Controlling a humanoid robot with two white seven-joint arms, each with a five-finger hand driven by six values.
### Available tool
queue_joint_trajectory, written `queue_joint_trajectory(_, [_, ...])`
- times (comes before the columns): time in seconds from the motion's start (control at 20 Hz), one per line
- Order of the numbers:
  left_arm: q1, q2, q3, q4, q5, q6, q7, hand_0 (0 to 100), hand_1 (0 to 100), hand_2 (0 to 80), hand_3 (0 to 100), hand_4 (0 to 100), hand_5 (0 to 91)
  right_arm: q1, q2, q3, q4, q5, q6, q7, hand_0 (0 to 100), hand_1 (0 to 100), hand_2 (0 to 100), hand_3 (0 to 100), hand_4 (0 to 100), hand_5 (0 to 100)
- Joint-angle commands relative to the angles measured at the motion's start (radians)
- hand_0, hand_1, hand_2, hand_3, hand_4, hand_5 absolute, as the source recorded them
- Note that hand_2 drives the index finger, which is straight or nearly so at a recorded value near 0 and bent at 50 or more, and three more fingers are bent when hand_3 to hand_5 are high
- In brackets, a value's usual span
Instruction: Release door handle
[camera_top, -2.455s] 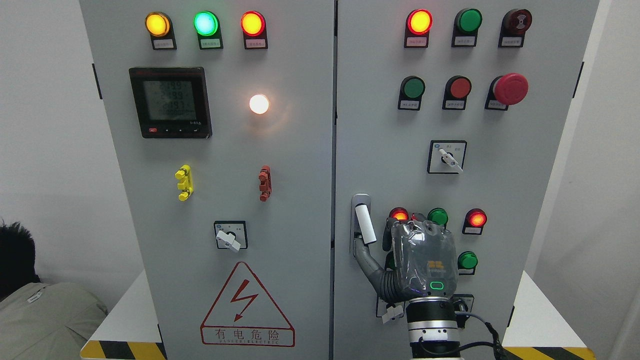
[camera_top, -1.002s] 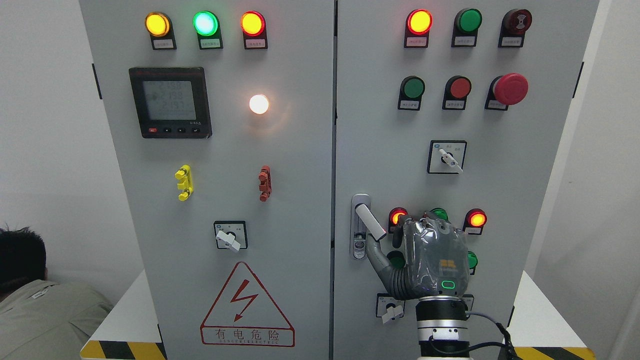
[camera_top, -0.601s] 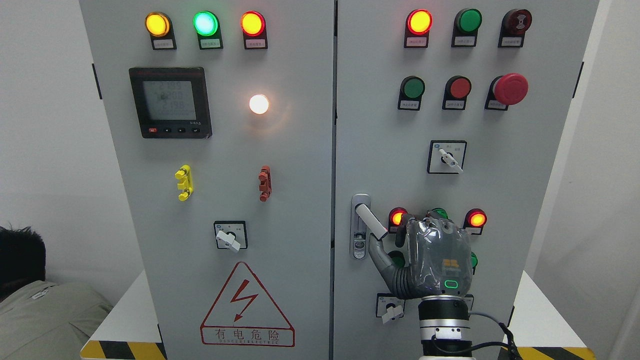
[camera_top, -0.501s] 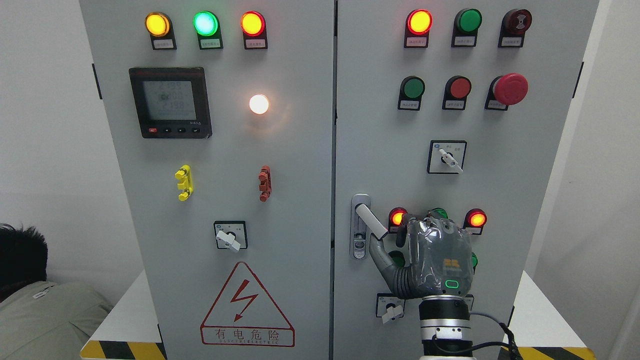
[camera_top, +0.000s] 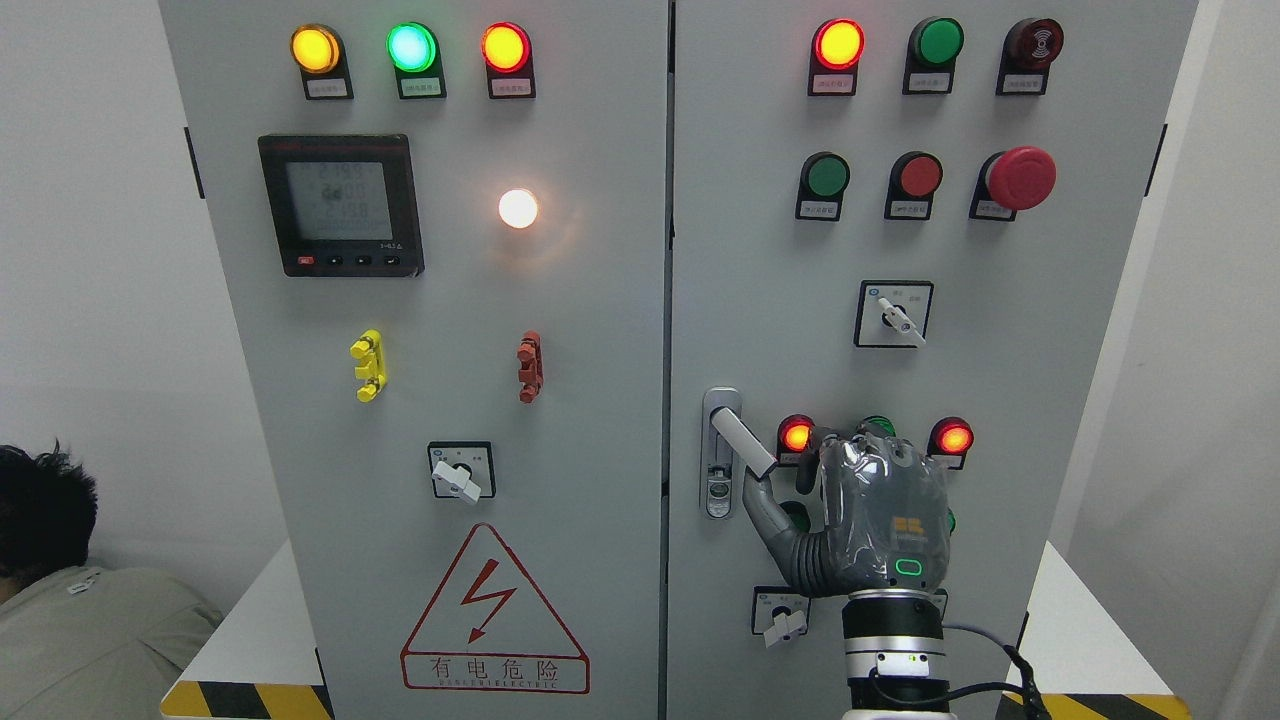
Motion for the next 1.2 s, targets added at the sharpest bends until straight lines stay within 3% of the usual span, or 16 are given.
queue_joint_trajectory(0.0, [0.0,0.0,0.0,0.0,0.0,0.0,0.0,0,0,4.5,11,0,0.0,-0.002,-0.001,-0.007,-0.001,-0.005,0.001,0.0,41,42,76,92,69,69])
queue_joint_trajectory(1.15, [0.0,0.0,0.0,0.0,0.0,0.001,0.0,0,0,4.7,11,0,0.0,-0.027,-0.001,-0.018,-0.001,-0.019,0.001,0.0,42,41,76,91,69,69])
